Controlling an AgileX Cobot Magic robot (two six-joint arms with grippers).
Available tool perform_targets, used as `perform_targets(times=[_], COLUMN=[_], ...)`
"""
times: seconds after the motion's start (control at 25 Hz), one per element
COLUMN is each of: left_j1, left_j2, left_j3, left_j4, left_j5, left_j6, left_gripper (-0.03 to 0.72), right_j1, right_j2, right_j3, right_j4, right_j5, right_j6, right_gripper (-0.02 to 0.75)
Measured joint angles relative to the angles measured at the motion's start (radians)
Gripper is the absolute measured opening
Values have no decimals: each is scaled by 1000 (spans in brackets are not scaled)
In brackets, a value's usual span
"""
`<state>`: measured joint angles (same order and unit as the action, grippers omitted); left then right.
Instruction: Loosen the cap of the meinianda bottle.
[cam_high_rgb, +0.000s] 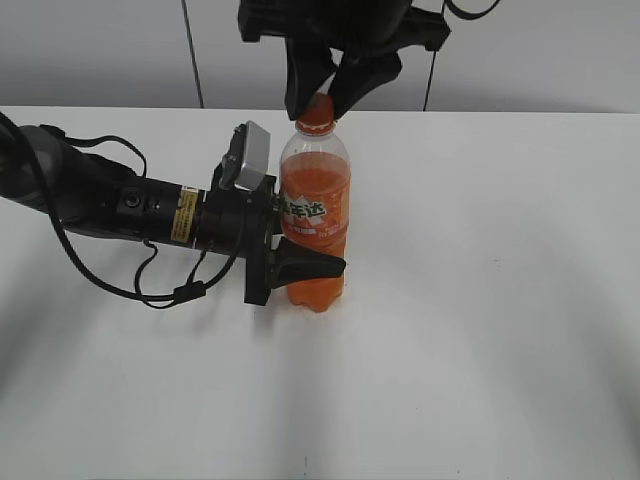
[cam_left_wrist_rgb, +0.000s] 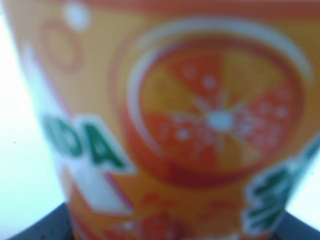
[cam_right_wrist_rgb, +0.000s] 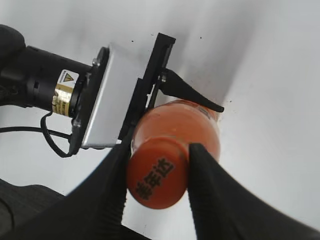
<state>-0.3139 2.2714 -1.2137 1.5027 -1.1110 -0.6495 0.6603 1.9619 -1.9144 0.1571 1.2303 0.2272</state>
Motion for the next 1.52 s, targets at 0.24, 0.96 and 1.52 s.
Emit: perform_targets(times=[0.24,0.96,1.52], left_j1=[1,2,2], left_j2=[0,0,0], left_j3=[0,1,1], left_j4=[1,7,7], left_j5=[-5,-8,-9], left_j6=[1,4,4], left_gripper=[398,398,398], right_j1=[0,0,0], right_j2=[0,0,0], right_j3=[0,0,0], right_j4=[13,21,24], right_j5=[0,0,1], right_j6=[-251,-978,-1347], right_gripper=[281,278,278])
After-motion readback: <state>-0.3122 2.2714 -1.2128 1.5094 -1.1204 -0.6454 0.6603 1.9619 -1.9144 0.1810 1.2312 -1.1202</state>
